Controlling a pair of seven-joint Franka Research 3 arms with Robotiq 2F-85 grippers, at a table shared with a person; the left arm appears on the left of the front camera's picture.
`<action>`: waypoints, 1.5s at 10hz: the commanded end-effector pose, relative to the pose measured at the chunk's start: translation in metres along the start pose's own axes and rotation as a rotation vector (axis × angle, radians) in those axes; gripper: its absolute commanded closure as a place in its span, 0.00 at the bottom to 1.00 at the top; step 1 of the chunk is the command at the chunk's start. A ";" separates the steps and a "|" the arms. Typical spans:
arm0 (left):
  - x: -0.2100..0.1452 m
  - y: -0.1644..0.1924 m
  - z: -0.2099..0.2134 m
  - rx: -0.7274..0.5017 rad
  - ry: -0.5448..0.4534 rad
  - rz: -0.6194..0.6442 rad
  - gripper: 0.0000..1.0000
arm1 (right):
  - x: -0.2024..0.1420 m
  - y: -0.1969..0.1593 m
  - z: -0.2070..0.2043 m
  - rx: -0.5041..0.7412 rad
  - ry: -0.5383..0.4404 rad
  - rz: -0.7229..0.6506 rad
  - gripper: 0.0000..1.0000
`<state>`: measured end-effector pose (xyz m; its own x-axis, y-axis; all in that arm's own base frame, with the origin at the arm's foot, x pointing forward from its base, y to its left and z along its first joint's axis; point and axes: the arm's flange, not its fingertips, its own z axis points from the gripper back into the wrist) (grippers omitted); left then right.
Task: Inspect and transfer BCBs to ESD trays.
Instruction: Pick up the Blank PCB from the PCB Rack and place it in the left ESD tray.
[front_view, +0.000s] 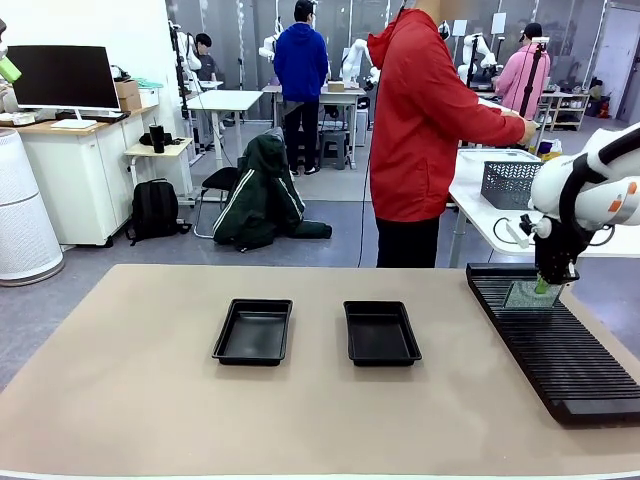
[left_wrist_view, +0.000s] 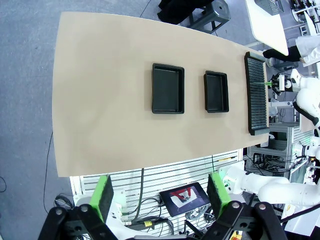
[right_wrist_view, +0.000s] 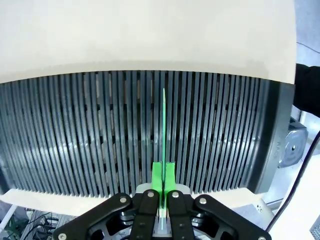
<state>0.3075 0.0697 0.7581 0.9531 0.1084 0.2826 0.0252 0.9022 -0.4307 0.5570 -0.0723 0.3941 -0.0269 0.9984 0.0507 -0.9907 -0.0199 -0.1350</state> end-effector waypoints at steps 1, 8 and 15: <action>-0.001 0.001 -0.001 -0.001 0.000 0.004 0.00 | 0.001 0.001 0.050 0.037 0.011 -0.011 0.98; -0.001 0.001 -0.001 -0.001 0.000 0.004 0.00 | 0.009 0.009 0.248 0.063 -0.002 -0.139 0.98; -0.001 0.001 -0.001 -0.001 0.000 0.004 0.00 | 0.009 0.019 0.273 0.056 0.002 -0.138 0.98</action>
<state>0.3075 0.0697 0.7581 0.9531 0.1084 0.2827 0.0251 0.9022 -0.4307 0.5021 -0.0770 0.6668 0.1234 0.9903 0.0636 -0.9904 0.1270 -0.0553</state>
